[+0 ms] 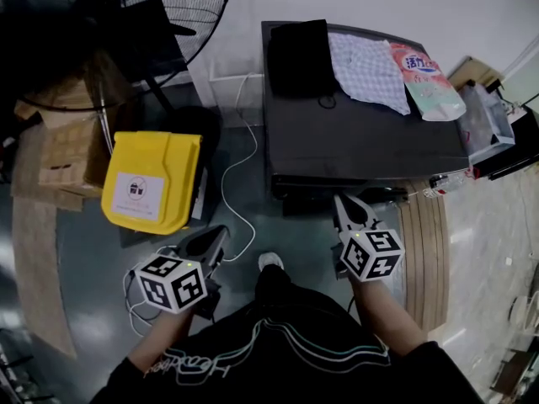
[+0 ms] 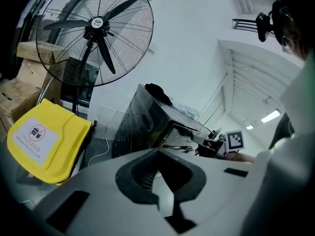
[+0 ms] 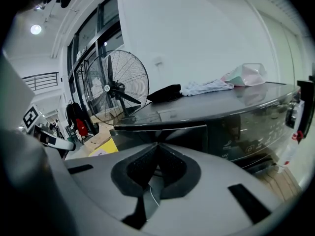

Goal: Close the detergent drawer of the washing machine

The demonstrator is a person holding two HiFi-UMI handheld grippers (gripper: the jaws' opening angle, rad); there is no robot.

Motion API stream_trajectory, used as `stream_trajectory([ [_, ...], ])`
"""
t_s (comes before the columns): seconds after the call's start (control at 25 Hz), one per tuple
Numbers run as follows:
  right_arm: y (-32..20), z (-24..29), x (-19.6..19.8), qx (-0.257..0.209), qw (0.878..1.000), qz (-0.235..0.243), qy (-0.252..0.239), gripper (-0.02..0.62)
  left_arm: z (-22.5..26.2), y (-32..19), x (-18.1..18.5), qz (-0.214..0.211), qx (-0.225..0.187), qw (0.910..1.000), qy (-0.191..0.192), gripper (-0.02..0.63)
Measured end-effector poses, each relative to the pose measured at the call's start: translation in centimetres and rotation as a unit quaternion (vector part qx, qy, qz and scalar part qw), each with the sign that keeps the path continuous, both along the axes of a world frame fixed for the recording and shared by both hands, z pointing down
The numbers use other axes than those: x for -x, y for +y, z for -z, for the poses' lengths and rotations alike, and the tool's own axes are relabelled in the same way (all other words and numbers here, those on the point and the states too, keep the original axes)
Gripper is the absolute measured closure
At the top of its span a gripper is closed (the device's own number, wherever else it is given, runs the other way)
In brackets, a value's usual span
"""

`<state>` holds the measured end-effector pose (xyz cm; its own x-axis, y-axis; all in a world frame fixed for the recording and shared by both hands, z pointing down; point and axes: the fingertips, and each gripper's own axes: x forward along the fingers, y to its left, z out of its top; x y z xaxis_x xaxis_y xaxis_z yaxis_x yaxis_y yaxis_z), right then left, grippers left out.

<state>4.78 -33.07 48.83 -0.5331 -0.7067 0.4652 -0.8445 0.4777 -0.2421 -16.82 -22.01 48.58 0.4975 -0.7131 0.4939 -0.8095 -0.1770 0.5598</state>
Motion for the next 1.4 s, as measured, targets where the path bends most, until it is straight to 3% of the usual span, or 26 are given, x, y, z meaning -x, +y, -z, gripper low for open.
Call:
stream_trajectory([
  [1.0, -1.9, -0.5, 0.7, 0.002, 1.000, 0.003, 0.007, 0.571, -1.3, -4.1, -0.6, -0.017, 0.004, 0.9998, 0.006, 0.582],
  [1.24, -1.8, -1.0, 1.1, 0.011, 0.999, 0.024, 0.019, 0.571, -1.5, -4.9, -0.3, -0.015, 0.005, 0.9998, 0.007, 0.581],
  [1.4, -1.2, -1.9, 4.2, 0.050, 0.995, 0.091, 0.000, 0.571, -1.1, -4.9, -0.5, -0.016, 0.003, 0.9998, 0.009, 0.581],
])
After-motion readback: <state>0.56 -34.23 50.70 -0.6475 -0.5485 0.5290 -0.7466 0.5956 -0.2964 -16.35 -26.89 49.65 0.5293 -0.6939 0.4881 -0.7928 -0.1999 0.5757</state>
